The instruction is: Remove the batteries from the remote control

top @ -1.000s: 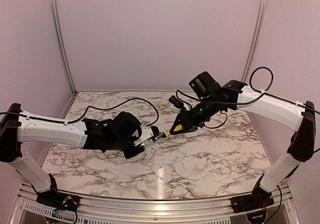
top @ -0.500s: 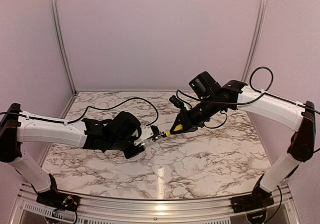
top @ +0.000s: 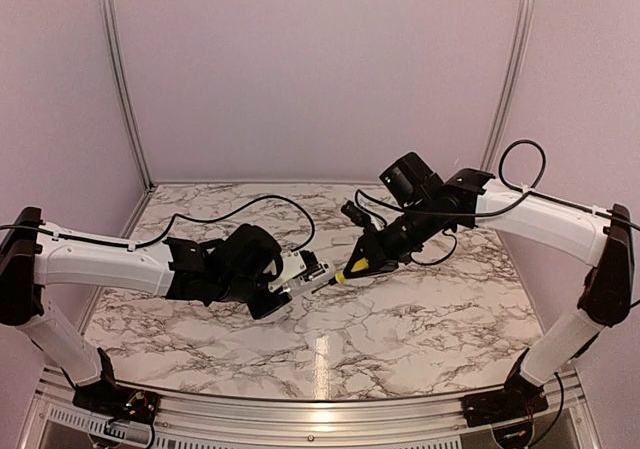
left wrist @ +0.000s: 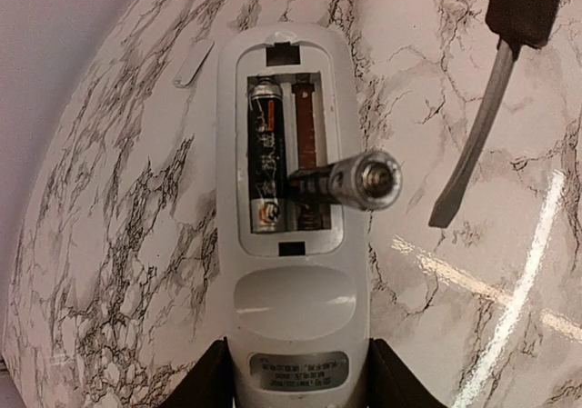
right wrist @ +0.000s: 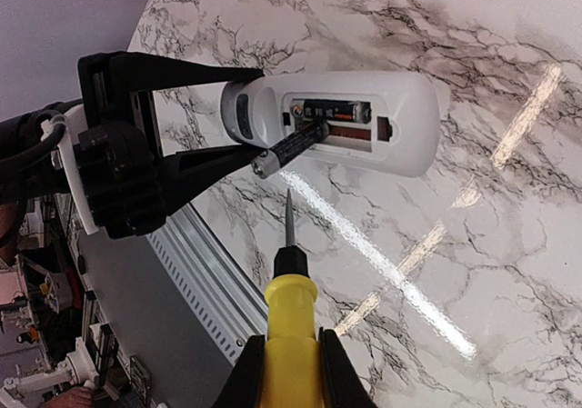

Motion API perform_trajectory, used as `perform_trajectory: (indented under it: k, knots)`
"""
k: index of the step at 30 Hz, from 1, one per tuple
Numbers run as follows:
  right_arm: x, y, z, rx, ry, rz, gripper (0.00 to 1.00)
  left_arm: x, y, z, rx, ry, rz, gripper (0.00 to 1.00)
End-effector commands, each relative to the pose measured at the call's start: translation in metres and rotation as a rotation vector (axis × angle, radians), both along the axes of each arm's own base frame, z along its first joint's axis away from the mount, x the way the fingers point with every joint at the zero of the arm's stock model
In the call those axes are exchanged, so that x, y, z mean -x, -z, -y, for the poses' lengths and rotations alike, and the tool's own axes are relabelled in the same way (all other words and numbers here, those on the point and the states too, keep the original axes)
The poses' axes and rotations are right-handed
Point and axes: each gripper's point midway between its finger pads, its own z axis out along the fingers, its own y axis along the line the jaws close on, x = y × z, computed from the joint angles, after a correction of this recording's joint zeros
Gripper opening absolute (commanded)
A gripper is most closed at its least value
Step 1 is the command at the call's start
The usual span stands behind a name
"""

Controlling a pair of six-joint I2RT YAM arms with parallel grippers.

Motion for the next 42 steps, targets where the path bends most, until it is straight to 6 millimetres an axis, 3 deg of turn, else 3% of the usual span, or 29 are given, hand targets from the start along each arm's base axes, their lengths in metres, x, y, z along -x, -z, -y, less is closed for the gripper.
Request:
perform_trajectory:
  k: [1,11,16,20,27,32,42]
  knots:
    - [0.005,-0.006,0.001,-0.028,0.002,0.011,0.0,0.004,0.002,0.007,0.052,0.001,-0.025,0.0]
    - [-0.002,0.004,0.015,-0.034,0.06,0.01,0.0,0.01,0.024,0.005,0.053,0.001,-0.065,0.0]
    - [-0.021,0.005,0.028,-0.086,0.106,-0.008,0.0,0.008,0.032,0.006,0.067,0.01,-0.073,0.0]
    - [-0.034,-0.003,0.026,-0.152,0.102,0.004,0.0,0.008,0.039,0.005,0.062,0.021,-0.069,0.0]
    - [-0.047,0.005,0.011,-0.212,0.05,-0.023,0.0,0.005,0.045,0.007,0.059,0.035,-0.078,0.0]
    - [-0.047,0.019,0.004,-0.228,0.0,-0.045,0.0,0.002,0.044,0.006,0.056,0.045,-0.082,0.0]
    - [-0.047,0.023,-0.011,-0.307,-0.072,-0.075,0.0,-0.004,0.038,0.008,0.048,0.061,-0.076,0.0]
